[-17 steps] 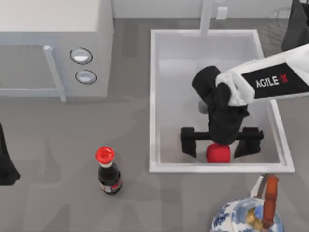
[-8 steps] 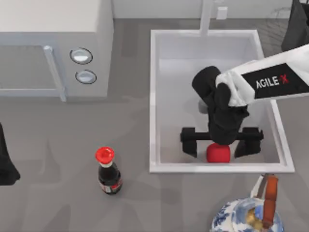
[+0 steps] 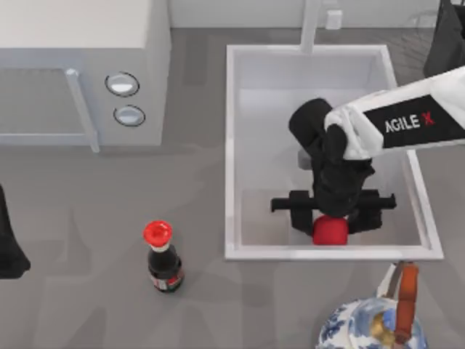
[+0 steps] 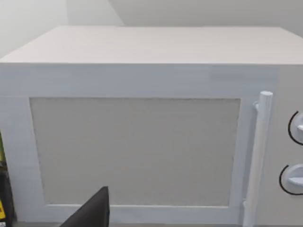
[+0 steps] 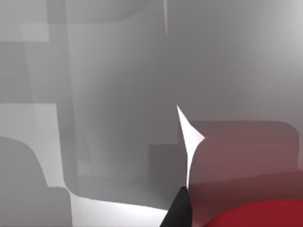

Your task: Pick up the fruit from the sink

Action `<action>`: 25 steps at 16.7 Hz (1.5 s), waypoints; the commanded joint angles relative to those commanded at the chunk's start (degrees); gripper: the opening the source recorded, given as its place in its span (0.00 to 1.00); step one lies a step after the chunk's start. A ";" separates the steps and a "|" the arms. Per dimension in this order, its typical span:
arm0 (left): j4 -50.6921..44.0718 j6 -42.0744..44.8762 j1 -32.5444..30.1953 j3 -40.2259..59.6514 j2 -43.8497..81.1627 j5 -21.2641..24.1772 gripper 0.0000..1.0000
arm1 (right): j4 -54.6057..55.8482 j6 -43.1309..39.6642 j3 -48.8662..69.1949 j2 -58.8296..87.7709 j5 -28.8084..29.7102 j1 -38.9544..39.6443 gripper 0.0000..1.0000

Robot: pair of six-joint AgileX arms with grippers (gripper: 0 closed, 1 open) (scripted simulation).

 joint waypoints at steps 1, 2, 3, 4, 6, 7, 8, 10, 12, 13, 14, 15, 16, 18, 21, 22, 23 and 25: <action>0.00 0.00 0.00 0.00 0.00 0.00 1.00 | 0.00 0.00 0.00 0.00 0.00 0.00 0.00; 0.00 0.00 0.00 0.00 0.00 0.00 1.00 | 0.00 0.00 0.00 0.00 0.00 0.00 0.00; 0.00 0.00 0.00 0.00 0.00 0.00 1.00 | 0.00 0.00 0.00 0.00 0.00 0.00 0.00; 0.00 0.00 0.00 0.00 0.00 0.00 1.00 | 0.00 0.00 0.00 0.00 0.00 0.00 0.00; 0.00 0.00 0.00 0.00 0.00 0.00 1.00 | 0.00 0.00 0.00 0.00 0.00 0.00 0.00; 0.00 0.00 0.00 0.00 0.00 0.00 1.00 | 0.00 0.00 0.00 0.00 0.00 0.00 0.00; 0.00 0.00 0.00 0.00 0.00 0.00 1.00 | 0.00 0.00 0.00 0.00 0.00 0.00 0.00; 0.00 0.00 0.00 0.00 0.00 0.00 1.00 | -2.43 -0.68 1.08 -4.08 1.41 -0.11 0.00; 0.00 0.00 0.00 0.00 0.00 0.00 1.00 | -4.40 -0.64 3.01 -4.39 1.40 -0.06 0.00; 0.00 0.00 0.00 0.00 0.00 0.00 1.00 | -6.29 -0.61 4.76 -4.69 1.40 -0.03 0.00; 0.00 0.00 0.00 0.00 0.00 0.00 1.00 | -8.81 -0.59 6.93 -5.13 1.40 0.00 0.00; 0.00 0.00 0.00 0.00 0.00 0.00 1.00 | -11.91 -0.57 9.41 -5.69 1.39 0.02 0.00; 0.00 0.00 0.00 0.00 0.00 0.00 1.00 | -15.60 -0.57 12.14 -6.38 1.38 0.04 0.00; 0.00 0.00 0.00 0.00 0.00 0.00 1.00 | -24.23 -0.59 18.15 -8.07 1.36 0.04 0.00; 0.00 0.00 0.00 0.00 0.00 0.00 1.00 | -37.81 -0.73 27.26 -11.20 1.33 -0.07 0.00; 0.00 0.00 0.00 0.00 0.00 0.00 1.00 | -41.82 -0.79 30.05 -12.30 1.31 -0.12 0.00; 0.00 0.00 0.00 0.00 0.00 0.00 1.00 | -45.25 -0.86 32.57 -13.36 1.30 -0.18 0.00; 0.00 0.00 0.00 0.00 0.00 0.00 1.00 | -50.36 -1.01 36.70 -15.25 1.28 -0.31 0.00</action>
